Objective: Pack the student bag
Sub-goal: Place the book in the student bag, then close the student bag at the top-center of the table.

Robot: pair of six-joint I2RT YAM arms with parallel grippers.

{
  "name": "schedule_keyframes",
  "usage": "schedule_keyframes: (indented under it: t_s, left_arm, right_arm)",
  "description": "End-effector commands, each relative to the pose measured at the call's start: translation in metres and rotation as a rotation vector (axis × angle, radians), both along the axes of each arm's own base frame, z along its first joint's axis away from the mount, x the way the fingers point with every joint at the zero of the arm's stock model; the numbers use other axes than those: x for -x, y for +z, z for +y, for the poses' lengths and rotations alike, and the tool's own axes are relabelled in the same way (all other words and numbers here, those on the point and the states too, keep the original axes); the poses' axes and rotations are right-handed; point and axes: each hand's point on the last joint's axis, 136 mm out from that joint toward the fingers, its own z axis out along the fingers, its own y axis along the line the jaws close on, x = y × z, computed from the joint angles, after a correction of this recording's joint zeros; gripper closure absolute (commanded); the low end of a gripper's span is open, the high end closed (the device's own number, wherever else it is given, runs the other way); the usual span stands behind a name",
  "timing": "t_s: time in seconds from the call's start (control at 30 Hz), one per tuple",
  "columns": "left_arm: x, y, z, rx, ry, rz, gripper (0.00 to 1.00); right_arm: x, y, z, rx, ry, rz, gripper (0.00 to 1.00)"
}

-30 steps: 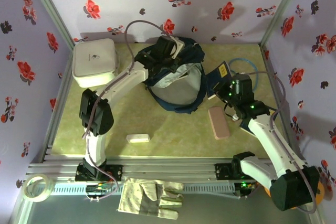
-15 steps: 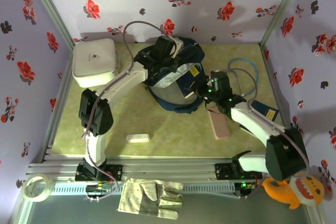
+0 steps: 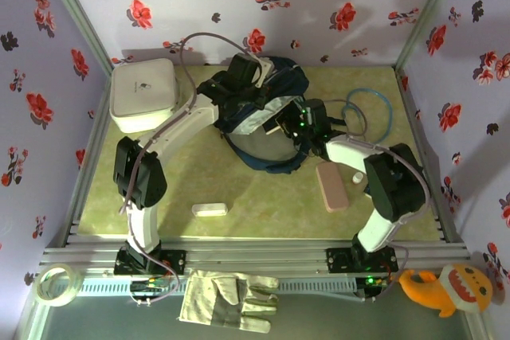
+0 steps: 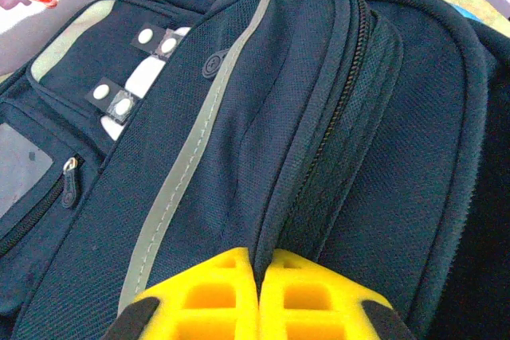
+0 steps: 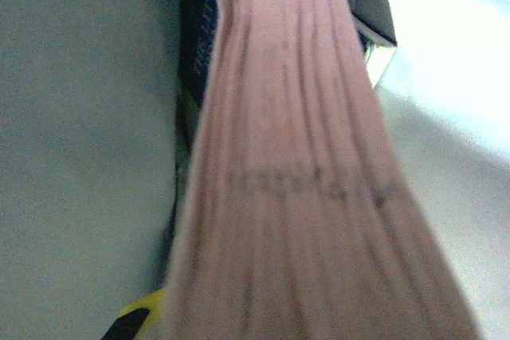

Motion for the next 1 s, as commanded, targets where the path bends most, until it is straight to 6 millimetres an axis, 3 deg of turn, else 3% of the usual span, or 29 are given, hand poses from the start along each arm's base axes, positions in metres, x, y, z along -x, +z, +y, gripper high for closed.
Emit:
schedule_keyframes:
  t_s: [0.0,0.13,0.3,0.6,0.8,0.97]
  left_arm:
    - [0.001,0.07,0.001,0.163,0.009,-0.119,1.0]
    - [-0.003,0.072,0.008,0.177,0.036,-0.107,1.0]
    - [-0.003,0.083,0.006,0.2,0.021,-0.121,1.0]
    - [-0.011,0.076,0.014,0.197,0.047,-0.096,1.0]
    - [-0.018,0.063,0.024,0.179,0.07,-0.073,1.0]
    - [-0.028,0.047,0.041,0.162,0.112,-0.048,1.0]
  right_arm:
    - [-0.02,-0.001,0.011,-0.045,-0.044,0.006,0.9]
    - [-0.037,-0.018,0.028,-0.072,-0.049,0.055,0.89]
    - [-0.055,-0.046,0.028,-0.066,-0.147,0.119,0.87]
    - [-0.082,-0.052,0.061,-0.115,-0.054,0.13,0.7]
    - [-0.073,-0.038,0.054,-0.135,-0.043,0.113,0.59]
    - [-0.043,-0.011,0.041,-0.117,-0.009,0.084,0.48]
